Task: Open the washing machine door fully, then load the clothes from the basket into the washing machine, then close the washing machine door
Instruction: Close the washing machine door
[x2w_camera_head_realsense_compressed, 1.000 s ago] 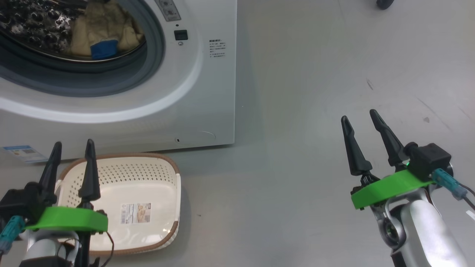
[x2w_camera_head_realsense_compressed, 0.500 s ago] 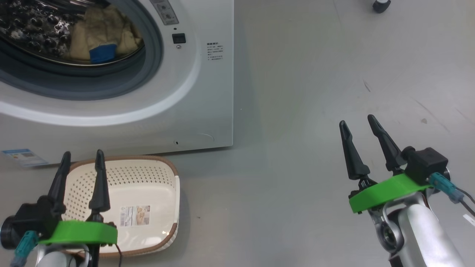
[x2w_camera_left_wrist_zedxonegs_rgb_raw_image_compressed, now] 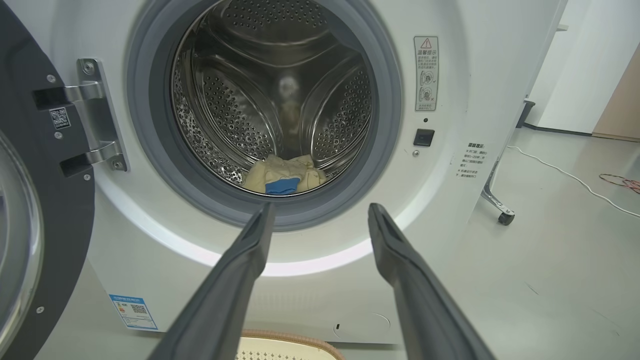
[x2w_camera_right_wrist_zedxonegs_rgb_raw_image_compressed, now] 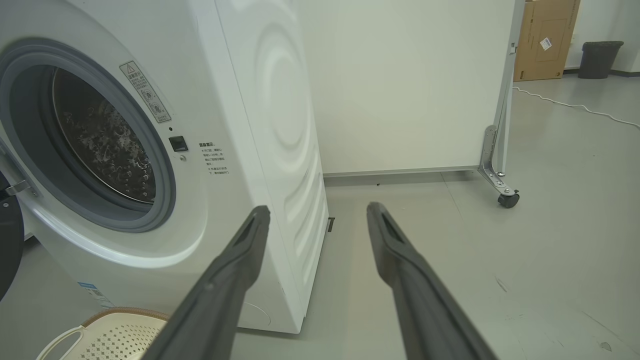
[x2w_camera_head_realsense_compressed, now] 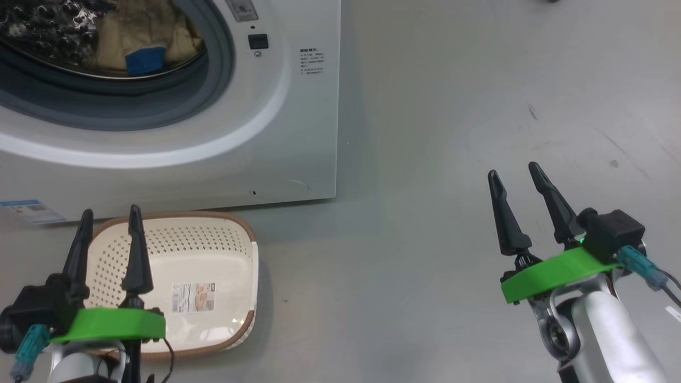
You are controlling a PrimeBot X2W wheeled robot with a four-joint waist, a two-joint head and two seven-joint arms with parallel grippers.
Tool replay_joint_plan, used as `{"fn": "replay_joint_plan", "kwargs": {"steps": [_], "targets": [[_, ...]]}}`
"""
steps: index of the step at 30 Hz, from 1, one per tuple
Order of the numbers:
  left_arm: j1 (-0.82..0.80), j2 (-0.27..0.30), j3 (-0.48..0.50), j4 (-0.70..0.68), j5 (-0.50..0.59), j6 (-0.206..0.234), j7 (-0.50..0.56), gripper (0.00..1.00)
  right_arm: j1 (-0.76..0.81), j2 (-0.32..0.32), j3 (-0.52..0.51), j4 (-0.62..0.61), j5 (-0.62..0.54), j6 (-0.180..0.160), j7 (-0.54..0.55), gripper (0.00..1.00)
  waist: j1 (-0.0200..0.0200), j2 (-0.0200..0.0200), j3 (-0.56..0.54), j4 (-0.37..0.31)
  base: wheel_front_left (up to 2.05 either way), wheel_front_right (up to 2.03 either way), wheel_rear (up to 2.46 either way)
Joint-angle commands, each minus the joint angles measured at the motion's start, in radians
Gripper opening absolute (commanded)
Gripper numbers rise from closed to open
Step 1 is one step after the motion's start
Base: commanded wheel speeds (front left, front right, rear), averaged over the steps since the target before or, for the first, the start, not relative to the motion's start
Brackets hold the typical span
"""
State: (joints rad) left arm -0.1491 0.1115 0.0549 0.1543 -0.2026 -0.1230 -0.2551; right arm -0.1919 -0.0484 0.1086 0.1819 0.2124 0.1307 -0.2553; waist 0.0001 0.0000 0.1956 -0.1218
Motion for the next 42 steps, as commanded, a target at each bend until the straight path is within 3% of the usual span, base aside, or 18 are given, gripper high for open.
{"fn": "replay_joint_plan", "kwargs": {"steps": [1,42], "targets": [[-0.041,0.010,0.041,-0.026,0.010,-0.001,-0.007,1.00,-0.038,-0.002,0.016,-0.037,0.004,0.000,-0.006,1.00,-0.0001,0.0000,0.002,0.002,0.00,0.00,0.00],[-0.051,0.020,0.010,0.016,-0.032,-0.008,-0.007,1.00,-0.043,-0.002,0.016,-0.024,0.004,0.000,-0.006,1.00,-0.0001,0.0000,0.004,0.005,-0.07,0.07,0.00]]}}
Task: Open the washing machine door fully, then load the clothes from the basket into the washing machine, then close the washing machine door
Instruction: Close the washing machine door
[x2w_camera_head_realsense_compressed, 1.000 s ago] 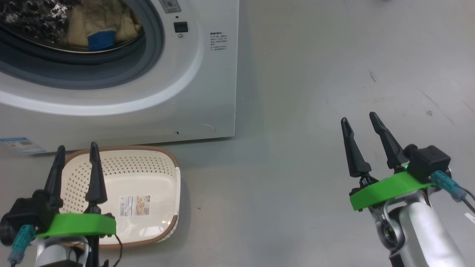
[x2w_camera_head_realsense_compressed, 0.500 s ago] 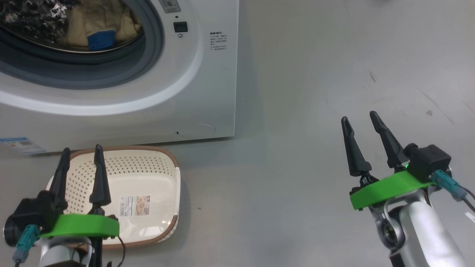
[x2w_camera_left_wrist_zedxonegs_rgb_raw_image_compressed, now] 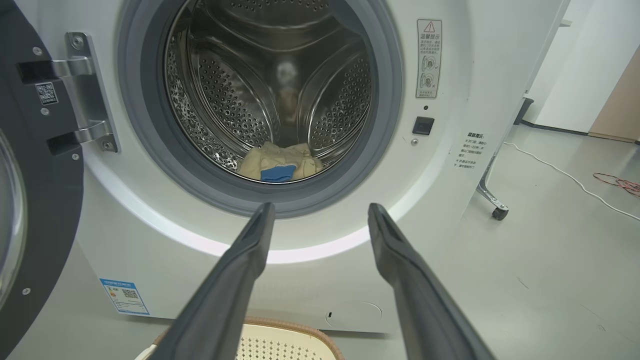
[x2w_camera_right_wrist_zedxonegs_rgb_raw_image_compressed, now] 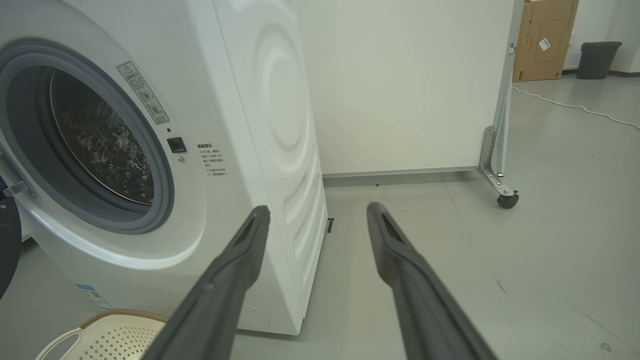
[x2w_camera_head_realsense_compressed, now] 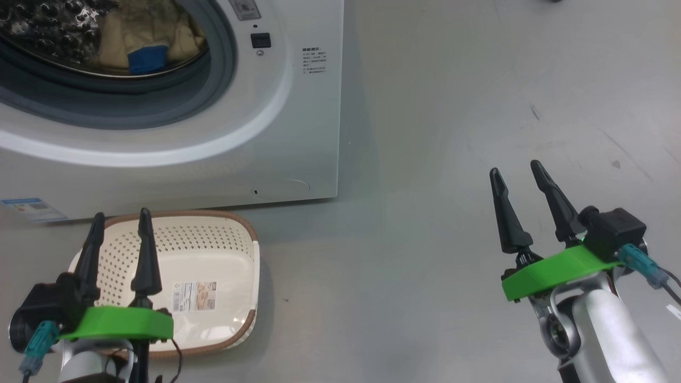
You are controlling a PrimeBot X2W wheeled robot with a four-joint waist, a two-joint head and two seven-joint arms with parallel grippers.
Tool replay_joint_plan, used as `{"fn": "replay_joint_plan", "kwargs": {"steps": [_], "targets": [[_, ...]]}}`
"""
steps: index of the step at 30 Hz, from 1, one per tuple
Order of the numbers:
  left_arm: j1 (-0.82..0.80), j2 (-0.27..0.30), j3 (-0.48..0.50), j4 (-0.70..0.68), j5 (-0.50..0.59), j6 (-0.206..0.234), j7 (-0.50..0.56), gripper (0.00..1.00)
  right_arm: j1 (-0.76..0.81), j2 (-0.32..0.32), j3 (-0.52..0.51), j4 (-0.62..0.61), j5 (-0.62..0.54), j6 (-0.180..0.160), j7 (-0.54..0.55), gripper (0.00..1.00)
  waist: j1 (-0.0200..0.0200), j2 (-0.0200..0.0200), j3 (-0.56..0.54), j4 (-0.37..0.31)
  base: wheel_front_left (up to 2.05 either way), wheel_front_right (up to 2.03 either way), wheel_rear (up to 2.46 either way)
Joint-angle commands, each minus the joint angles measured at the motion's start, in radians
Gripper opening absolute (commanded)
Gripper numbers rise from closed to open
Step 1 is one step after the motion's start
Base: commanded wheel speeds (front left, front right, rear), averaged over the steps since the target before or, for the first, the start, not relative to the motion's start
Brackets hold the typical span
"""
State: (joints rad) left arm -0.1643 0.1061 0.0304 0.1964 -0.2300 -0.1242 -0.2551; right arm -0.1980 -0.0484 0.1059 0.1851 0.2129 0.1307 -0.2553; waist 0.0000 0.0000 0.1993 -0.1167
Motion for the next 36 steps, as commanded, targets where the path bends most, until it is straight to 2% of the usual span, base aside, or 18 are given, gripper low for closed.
{"fn": "replay_joint_plan", "kwargs": {"steps": [1,21,36], "targets": [[-0.036,0.025,0.034,-0.026,-0.005,-0.006,-0.007,1.00,-0.037,-0.002,0.019,-0.027,0.003,0.000,-0.006,1.00,0.0000,0.0000,-0.001,0.000,-0.95,0.95,0.00],[-0.030,0.025,0.052,-0.039,0.009,-0.006,-0.007,1.00,-0.035,-0.002,0.024,-0.026,0.007,0.000,-0.006,1.00,0.0000,0.0000,0.006,0.008,-1.76,1.74,0.01],[-0.031,0.019,0.057,-0.045,0.024,-0.006,-0.007,1.00,-0.040,-0.002,0.029,-0.024,0.005,0.000,-0.006,1.00,0.0000,0.0000,0.016,0.009,-0.36,0.36,0.00]]}}
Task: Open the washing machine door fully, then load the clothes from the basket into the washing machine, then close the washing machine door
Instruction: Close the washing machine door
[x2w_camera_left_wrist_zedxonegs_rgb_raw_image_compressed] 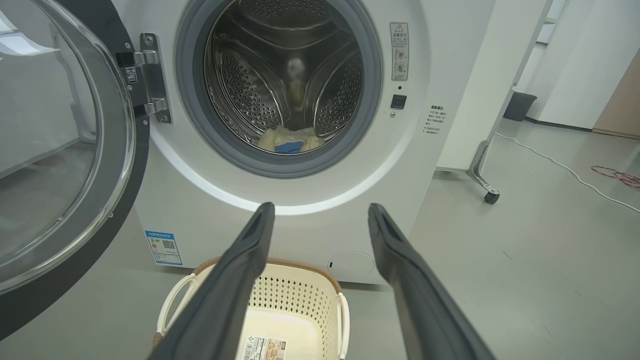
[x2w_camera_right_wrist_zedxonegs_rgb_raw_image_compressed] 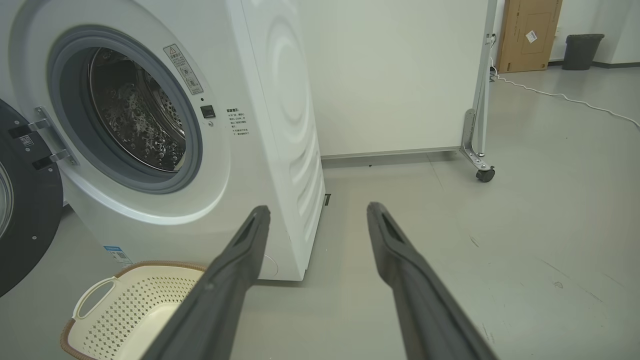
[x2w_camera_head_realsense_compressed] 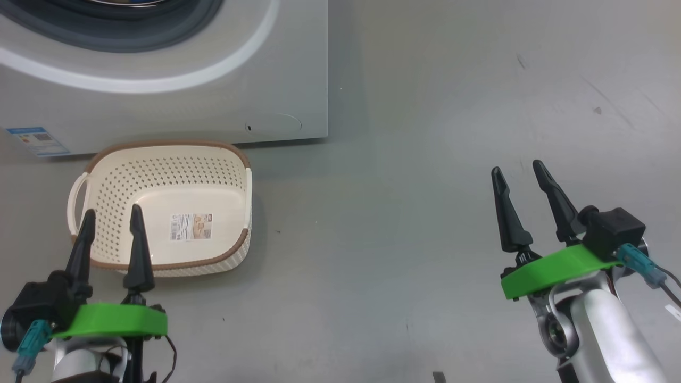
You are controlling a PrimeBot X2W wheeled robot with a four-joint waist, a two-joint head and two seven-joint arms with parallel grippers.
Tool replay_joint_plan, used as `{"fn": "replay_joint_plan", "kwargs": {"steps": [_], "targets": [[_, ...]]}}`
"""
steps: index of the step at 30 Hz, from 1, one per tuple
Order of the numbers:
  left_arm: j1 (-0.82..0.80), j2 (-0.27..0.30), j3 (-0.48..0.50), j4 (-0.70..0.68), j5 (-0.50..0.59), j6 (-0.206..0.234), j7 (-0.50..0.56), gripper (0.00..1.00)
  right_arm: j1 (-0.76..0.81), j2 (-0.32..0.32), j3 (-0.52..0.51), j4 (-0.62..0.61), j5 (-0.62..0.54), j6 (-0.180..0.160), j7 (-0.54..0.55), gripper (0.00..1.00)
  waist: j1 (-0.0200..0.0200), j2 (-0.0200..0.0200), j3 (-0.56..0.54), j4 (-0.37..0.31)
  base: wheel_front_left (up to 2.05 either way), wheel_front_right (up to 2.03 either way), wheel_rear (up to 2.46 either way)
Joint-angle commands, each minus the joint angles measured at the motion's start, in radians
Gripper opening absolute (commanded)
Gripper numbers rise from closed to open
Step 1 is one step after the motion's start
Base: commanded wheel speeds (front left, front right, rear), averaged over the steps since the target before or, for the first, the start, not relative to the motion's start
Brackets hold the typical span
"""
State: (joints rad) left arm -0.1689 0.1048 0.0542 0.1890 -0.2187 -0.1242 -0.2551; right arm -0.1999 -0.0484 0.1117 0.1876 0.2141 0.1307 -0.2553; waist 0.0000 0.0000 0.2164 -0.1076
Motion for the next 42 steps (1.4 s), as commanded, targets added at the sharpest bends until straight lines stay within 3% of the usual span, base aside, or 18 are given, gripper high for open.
{"fn": "replay_joint_plan", "kwargs": {"steps": [1,31,42], "targets": [[-0.026,0.020,0.033,-0.037,0.013,-0.006,-0.007,1.00,-0.038,-0.002,0.024,-0.025,0.003,0.000,-0.006,1.00,0.0000,0.0000,-0.001,0.000,0.00,0.00,0.00],[-0.028,0.008,0.023,-0.015,0.013,-0.007,-0.007,1.00,-0.037,-0.002,0.022,-0.019,0.001,0.000,-0.006,1.00,0.0000,0.0000,-0.005,0.010,0.00,0.00,0.00],[-0.030,-0.009,0.015,-0.009,0.005,-0.007,-0.007,1.00,-0.030,-0.002,0.020,-0.013,-0.014,0.000,-0.006,1.00,0.0000,0.0000,-0.024,0.089,0.00,0.00,0.00]]}}
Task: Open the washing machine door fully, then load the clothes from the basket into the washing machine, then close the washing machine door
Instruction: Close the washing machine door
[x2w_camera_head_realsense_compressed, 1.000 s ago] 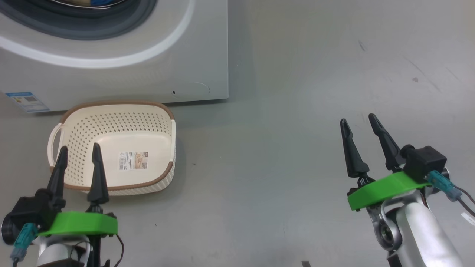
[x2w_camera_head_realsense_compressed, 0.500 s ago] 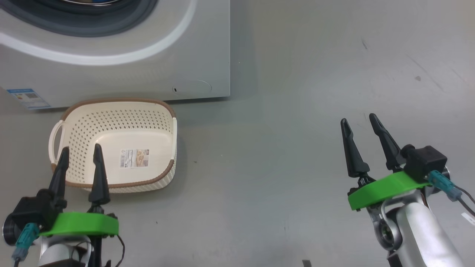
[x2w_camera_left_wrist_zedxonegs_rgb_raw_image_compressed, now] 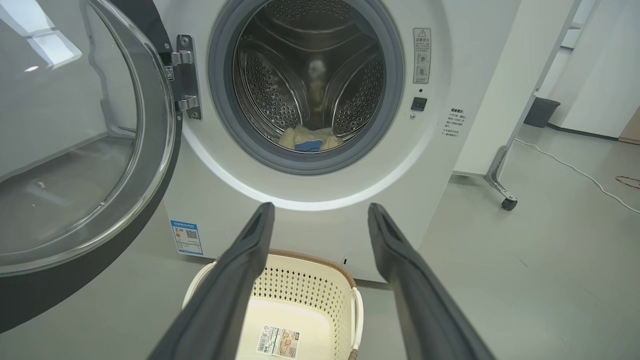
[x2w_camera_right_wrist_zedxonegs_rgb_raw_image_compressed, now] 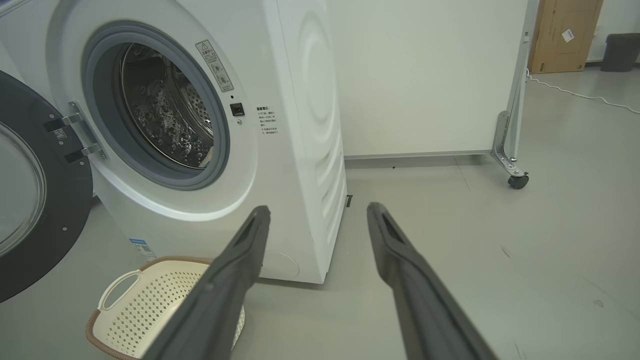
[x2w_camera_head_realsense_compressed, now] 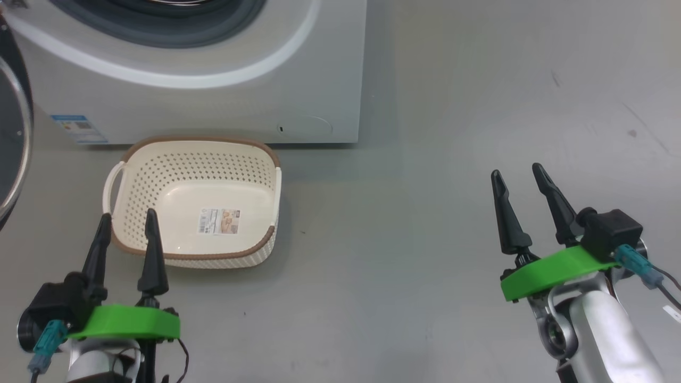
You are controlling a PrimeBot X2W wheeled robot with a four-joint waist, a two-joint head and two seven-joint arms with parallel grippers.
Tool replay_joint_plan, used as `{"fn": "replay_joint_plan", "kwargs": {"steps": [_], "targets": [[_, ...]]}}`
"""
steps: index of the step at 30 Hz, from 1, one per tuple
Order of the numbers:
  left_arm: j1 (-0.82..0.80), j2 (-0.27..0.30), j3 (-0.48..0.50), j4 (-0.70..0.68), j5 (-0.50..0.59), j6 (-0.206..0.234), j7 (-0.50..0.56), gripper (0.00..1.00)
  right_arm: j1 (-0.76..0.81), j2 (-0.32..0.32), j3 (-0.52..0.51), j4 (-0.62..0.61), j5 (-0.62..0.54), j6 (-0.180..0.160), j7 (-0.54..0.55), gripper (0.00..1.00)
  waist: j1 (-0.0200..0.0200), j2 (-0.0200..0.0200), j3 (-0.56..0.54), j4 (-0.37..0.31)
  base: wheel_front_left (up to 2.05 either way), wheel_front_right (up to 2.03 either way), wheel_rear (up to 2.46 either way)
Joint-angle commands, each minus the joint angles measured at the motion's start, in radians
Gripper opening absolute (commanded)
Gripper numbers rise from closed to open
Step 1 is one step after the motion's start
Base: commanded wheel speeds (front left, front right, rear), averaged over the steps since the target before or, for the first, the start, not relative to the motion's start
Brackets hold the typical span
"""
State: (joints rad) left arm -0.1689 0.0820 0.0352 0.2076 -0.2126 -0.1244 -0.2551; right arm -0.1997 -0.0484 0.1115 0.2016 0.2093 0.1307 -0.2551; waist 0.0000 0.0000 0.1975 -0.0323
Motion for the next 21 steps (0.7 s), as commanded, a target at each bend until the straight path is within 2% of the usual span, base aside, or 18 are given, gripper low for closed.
{"fn": "replay_joint_plan", "kwargs": {"steps": [1,7,21], "targets": [[-0.029,0.012,0.034,-0.027,-0.002,-0.006,-0.007,1.00,-0.031,-0.002,0.022,-0.026,-0.011,0.000,-0.007,1.00,0.0000,0.0000,-0.007,0.027,0.00,0.00,0.00],[-0.020,-0.004,0.039,-0.029,-0.044,-0.006,-0.007,1.00,-0.029,-0.002,0.032,-0.013,-0.020,0.000,-0.007,1.00,0.0000,0.0000,-0.023,0.113,0.00,0.00,0.00],[0.011,-0.018,0.053,-0.028,-0.042,-0.006,-0.007,1.00,-0.016,-0.002,0.059,0.009,-0.025,0.000,-0.007,1.00,0.0000,0.0000,-0.052,0.296,0.00,0.00,0.00]]}}
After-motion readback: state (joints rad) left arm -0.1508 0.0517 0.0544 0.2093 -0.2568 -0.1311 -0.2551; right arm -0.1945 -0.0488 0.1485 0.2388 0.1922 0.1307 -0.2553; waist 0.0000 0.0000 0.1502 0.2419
